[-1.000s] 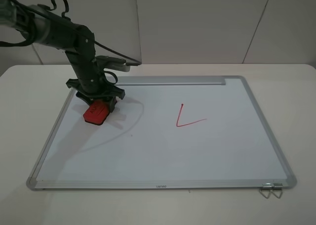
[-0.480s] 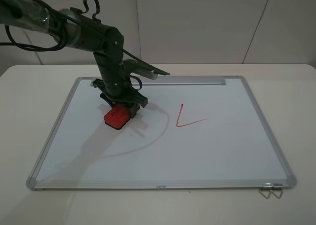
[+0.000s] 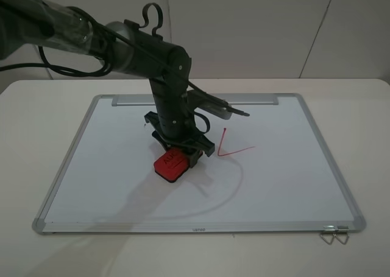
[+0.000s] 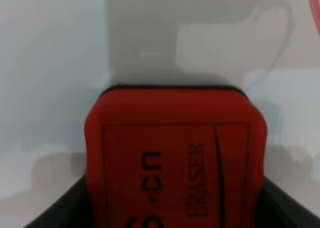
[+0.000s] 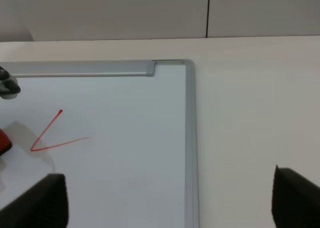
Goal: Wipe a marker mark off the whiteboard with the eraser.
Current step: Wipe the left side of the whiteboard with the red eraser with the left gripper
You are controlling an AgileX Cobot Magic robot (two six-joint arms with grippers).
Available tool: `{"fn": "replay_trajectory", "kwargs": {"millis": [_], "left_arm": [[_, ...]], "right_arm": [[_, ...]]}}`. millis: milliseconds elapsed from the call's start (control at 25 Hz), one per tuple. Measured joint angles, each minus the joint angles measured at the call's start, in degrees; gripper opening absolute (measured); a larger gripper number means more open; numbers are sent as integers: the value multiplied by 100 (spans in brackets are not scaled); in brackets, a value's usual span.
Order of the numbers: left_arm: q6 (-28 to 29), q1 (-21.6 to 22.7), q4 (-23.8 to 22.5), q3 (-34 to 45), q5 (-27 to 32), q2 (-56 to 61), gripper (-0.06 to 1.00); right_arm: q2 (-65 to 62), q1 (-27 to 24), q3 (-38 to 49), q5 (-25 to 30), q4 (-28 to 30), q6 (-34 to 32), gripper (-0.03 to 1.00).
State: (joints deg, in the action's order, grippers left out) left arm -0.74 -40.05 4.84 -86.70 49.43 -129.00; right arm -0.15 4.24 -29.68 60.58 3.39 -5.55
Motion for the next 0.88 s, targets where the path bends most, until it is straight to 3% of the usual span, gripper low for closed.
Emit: {"fn": "replay_trajectory", "kwargs": {"millis": [400,880], "left_arm": [[392,132,-275,412,-287,104,57],[570,1371,-484,493,-733,136,57]], "right_arm": [[0,0,0,0,0,0,72],[0,0,0,0,0,0,72]]}}
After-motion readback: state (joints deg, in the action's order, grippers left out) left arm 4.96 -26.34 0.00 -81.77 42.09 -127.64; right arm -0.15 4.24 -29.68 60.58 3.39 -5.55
